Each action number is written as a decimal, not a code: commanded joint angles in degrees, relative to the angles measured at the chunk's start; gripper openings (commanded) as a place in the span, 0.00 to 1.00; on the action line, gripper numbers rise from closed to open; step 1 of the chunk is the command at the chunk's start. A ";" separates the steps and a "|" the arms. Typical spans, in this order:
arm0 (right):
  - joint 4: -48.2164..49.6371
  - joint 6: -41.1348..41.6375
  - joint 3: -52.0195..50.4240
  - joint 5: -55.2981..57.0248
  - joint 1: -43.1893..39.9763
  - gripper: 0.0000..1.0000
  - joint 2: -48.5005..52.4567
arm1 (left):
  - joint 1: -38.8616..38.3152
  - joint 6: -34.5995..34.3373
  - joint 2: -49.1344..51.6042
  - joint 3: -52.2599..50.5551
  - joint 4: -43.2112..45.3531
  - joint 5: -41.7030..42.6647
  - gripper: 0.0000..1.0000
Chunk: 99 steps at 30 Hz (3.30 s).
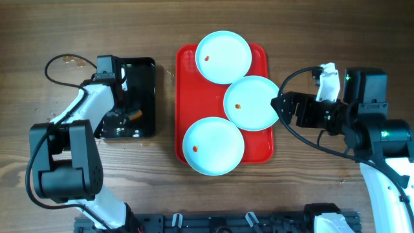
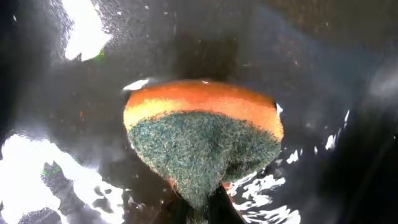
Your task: Clean dirty plates on tray and stack at the side
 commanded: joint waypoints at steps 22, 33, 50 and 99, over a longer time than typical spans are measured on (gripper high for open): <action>15.13 -7.54 0.52 -1.33 0.81 0.76 19.06 | -21.03 -10.54 -18.58 14.03 4.57 11.26 0.04; 29.59 -5.99 16.98 7.02 8.28 0.69 42.32 | -22.80 -16.50 -8.66 14.03 19.06 10.67 0.04; 37.38 -5.42 21.16 13.97 8.44 0.22 64.57 | -23.56 -16.52 1.07 14.01 26.86 9.57 0.04; 22.21 -1.18 21.16 15.30 9.99 0.05 63.19 | -27.26 -19.06 20.46 14.84 16.46 -8.85 0.04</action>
